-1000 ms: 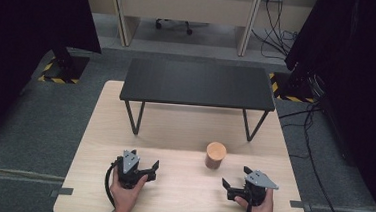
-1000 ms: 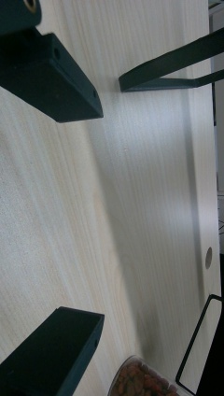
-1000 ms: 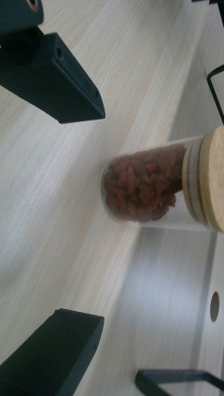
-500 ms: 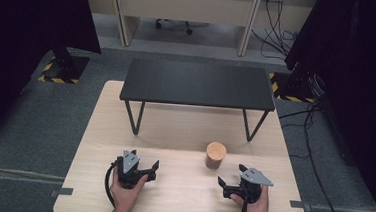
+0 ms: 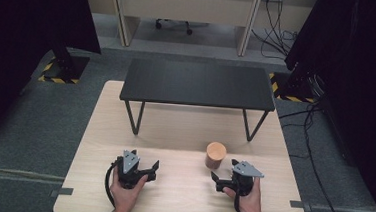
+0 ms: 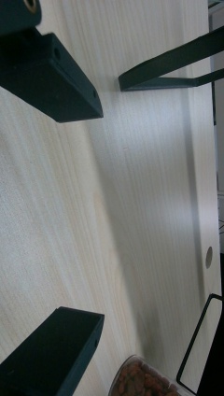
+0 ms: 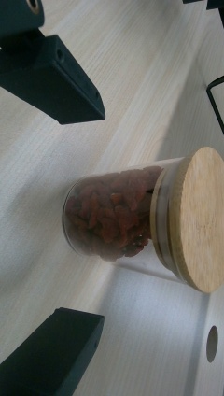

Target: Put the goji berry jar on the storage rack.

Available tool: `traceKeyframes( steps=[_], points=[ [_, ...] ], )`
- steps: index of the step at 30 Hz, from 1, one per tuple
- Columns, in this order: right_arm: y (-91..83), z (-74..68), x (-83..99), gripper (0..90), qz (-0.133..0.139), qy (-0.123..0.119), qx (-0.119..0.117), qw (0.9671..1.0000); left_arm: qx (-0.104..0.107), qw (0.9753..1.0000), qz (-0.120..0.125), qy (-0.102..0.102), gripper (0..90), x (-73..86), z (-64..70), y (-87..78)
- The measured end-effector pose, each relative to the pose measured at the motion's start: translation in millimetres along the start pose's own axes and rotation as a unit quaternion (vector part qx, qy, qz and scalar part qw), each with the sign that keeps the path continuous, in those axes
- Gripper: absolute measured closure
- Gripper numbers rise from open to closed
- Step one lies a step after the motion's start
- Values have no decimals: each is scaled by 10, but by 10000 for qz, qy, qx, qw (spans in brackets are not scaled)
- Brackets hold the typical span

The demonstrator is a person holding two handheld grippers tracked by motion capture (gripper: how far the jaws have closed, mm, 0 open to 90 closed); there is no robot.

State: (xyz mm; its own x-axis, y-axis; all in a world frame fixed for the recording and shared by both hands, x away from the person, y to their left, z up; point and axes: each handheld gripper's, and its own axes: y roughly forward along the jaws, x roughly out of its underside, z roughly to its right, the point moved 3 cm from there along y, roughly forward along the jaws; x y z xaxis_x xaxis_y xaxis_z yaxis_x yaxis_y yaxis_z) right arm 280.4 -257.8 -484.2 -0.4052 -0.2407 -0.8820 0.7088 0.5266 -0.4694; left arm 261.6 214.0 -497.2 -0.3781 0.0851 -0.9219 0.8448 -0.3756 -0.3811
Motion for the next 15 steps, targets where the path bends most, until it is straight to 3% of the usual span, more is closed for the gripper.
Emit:
traceKeyframes(
  steps=[15],
  points=[
    [240, -8, -147, 58, -110, 7, -69, 9999, 1, 10000, 1, 1, 26, 0, 0, -1]
  ],
)
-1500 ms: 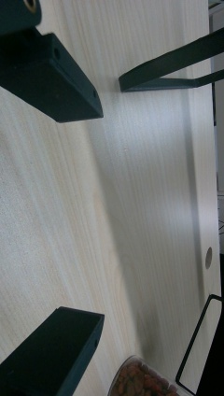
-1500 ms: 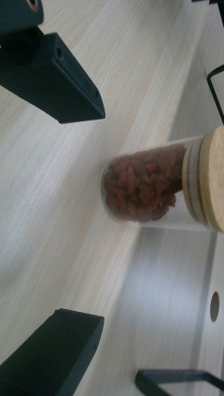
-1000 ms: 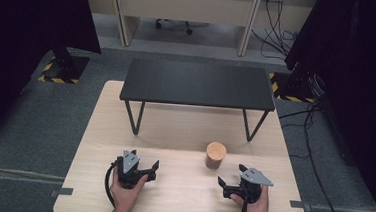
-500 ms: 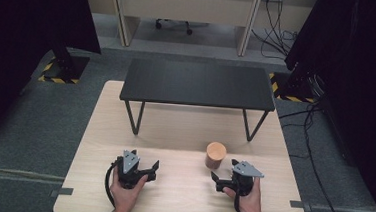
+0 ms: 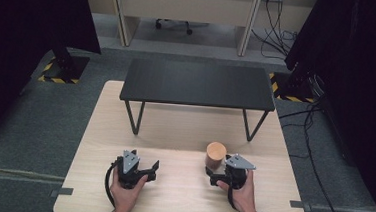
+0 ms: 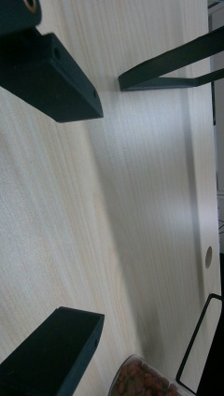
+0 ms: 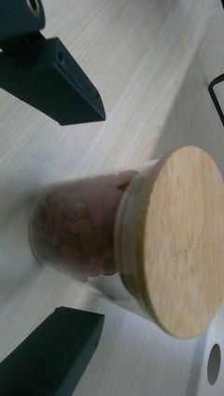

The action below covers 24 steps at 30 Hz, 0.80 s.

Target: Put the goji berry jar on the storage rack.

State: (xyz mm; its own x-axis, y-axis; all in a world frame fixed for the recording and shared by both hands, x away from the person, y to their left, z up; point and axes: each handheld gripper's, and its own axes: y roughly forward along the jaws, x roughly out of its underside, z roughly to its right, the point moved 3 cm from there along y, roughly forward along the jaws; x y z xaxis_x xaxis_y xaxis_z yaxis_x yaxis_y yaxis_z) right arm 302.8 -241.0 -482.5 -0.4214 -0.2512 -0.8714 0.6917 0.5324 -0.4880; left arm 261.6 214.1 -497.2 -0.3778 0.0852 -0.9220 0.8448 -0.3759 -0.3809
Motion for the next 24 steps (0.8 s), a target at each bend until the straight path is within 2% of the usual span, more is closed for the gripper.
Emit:
traceKeyframes(
  steps=[10, 17, 24],
  points=[
    [145, -31, -97, 112, -78, 9, 83, 9999, 1, 10000, -1, 5, 26, 0, 0, 0],
    [188, -76, -130, 250, -126, 8, 286, 9995, 1, 10000, 0, 9, 27, 0, 1, 0],
    [189, -100, -129, 256, -123, -59, 326, 9994, -1, 10000, 2, 10, 27, 1, 2, 0]
  ],
)
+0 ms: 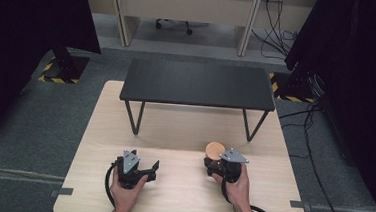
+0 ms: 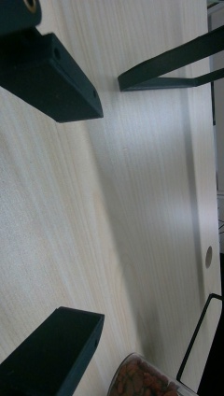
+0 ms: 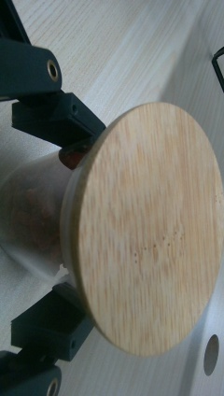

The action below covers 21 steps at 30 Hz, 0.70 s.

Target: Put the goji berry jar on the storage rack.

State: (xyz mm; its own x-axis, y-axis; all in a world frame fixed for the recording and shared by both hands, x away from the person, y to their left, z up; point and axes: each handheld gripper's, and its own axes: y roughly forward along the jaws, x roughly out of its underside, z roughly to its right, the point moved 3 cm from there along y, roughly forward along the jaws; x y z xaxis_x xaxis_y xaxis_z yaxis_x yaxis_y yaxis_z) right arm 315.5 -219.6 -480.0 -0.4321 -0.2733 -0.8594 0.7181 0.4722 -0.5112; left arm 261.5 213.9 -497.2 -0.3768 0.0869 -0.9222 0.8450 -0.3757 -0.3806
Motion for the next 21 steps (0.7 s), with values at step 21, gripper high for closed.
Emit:
traceKeyframes(
  steps=[21],
  points=[
    [-241, -159, -52, 257, 398, 301, 476, 9976, -1, 10000, 0, 32, 26, -3, 6, 6]
  ],
)
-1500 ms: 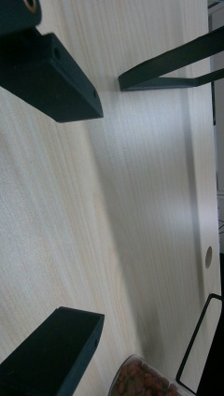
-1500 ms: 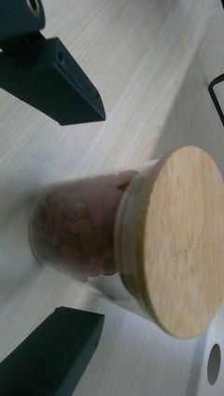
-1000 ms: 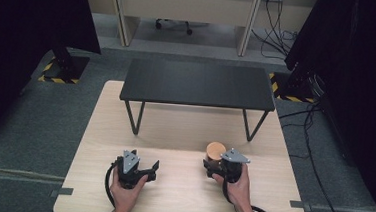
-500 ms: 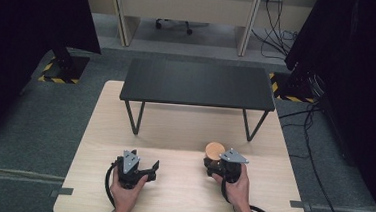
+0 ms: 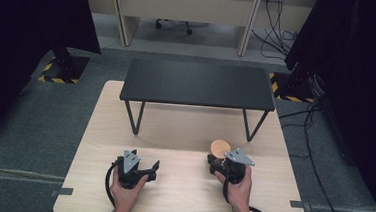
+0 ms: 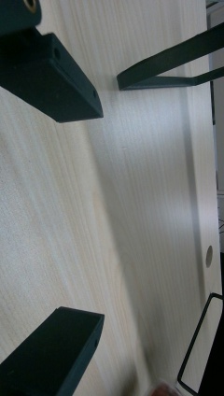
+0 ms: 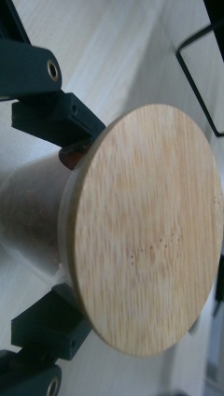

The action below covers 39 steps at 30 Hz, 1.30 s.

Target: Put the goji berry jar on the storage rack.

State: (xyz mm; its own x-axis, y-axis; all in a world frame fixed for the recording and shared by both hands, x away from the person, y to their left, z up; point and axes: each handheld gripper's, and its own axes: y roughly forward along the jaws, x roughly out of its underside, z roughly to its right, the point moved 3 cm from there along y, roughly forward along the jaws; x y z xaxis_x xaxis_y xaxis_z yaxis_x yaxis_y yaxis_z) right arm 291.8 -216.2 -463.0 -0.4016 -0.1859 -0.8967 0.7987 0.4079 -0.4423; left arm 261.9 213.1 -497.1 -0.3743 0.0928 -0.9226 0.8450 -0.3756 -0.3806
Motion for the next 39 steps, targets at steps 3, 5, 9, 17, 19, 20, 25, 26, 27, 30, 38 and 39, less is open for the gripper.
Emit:
traceKeyframes(
  steps=[3, 5, 9, 17, 19, 20, 25, 26, 27, 30, 38, 39],
  points=[
    [-102, -102, -50, 257, 100, 39, 214, 9997, -2, 10000, 7, -14, 27, 2, -1, -1],
    [-141, -135, -68, 257, 113, 57, 248, 9996, -4, 10000, 5, -8, 27, 2, 0, -2],
    [-186, -156, -103, 257, 108, 64, 247, 9996, 0, 10000, 3, -20, 27, 2, -3, -2],
    [-349, -188, -300, 257, 351, 44, 269, 9990, -4, 10000, 1, -15, 27, 2, -2, -3],
    [-398, -201, -386, 257, 407, 6, 268, 9988, -4, 10000, 3, -18, 27, 2, -2, -3],
    [-416, -211, -421, 257, 447, -5, 274, 9986, -6, 10000, 3, -16, 27, 2, -2, -3],
    [-461, -252, -544, 257, 498, -31, 276, 9984, -4, 10000, 6, -18, 27, 3, -2, -4],
    [-466, -269, -568, 257, 505, -30, 297, 9983, -4, 10000, 5, -14, 26, 3, -2, -4],
    [-467, -267, -578, 257, 505, -30, 278, 9983, -4, 10000, 4, -13, 27, 3, -2, -4],
    [-473, -277, -607, 257, 498, -4, 277, 9984, -3, 10000, 3, -10, 26, 2, -1, -4],
    [-500, -313, -808, 257, 645, -78, 346, 9973, 1, 10000, 1, -13, 27, 2, -2, -4],
    [-504, -316, -831, 257, 668, -72, 340, 9972, 3, 10000, 1, -13, 27, 2, -3, -4]
  ],
)
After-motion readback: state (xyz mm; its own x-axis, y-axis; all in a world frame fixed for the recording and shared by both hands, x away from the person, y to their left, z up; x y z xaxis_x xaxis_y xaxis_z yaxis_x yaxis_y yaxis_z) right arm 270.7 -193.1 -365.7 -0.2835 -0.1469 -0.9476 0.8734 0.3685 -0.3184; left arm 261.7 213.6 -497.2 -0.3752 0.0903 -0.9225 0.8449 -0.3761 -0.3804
